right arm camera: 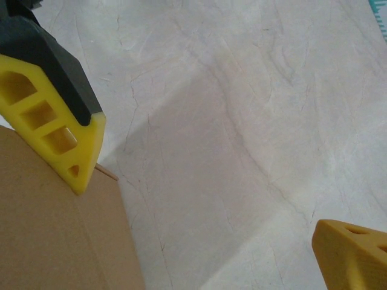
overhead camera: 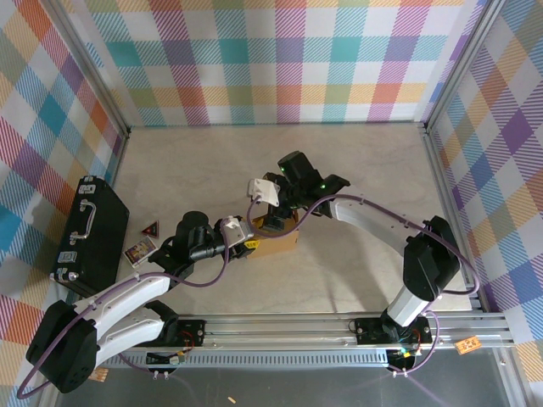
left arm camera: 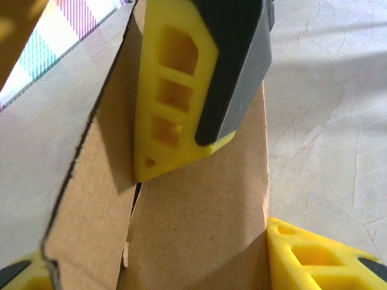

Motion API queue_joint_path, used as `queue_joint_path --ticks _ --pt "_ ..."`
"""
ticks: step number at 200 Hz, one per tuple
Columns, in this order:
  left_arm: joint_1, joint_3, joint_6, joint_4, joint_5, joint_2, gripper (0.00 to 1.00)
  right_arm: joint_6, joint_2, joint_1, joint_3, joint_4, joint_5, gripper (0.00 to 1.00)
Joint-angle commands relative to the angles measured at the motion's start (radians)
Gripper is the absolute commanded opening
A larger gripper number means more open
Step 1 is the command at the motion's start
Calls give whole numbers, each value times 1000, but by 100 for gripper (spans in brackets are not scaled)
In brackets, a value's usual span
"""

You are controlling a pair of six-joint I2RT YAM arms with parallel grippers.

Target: Fold the paper box

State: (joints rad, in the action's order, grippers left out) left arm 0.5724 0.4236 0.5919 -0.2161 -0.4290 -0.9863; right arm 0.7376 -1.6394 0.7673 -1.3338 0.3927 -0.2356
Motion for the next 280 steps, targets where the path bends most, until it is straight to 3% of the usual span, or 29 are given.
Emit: queue_joint_path --ticks 1,49,79,108,130,192,219,256,280 --pt "7 0 32 52 -28 -5 42 -43 63 10 2 -36 -21 100" --pt "7 -2 32 54 -30 4 42 -3 109 -19 71 -21 72 99" --pt "6 -2 32 55 -28 6 42 -53 137 -38 95 -41 35 99" --pt "7 1 32 63 -28 11 42 -296 216 -68 79 -26 41 100" --pt "7 0 33 62 -25 12 42 -474 299 -89 107 48 94 94" --pt "7 4 36 66 -21 0 42 -621 453 -109 298 155 117 68" --pt "7 4 34 66 -24 -2 42 -627 414 -112 288 150 113 49" --pt "7 7 32 67 -22 -4 42 -627 333 -114 234 186 137 30" --pt "7 8 33 70 -20 -3 42 -632 319 -113 210 206 131 9"
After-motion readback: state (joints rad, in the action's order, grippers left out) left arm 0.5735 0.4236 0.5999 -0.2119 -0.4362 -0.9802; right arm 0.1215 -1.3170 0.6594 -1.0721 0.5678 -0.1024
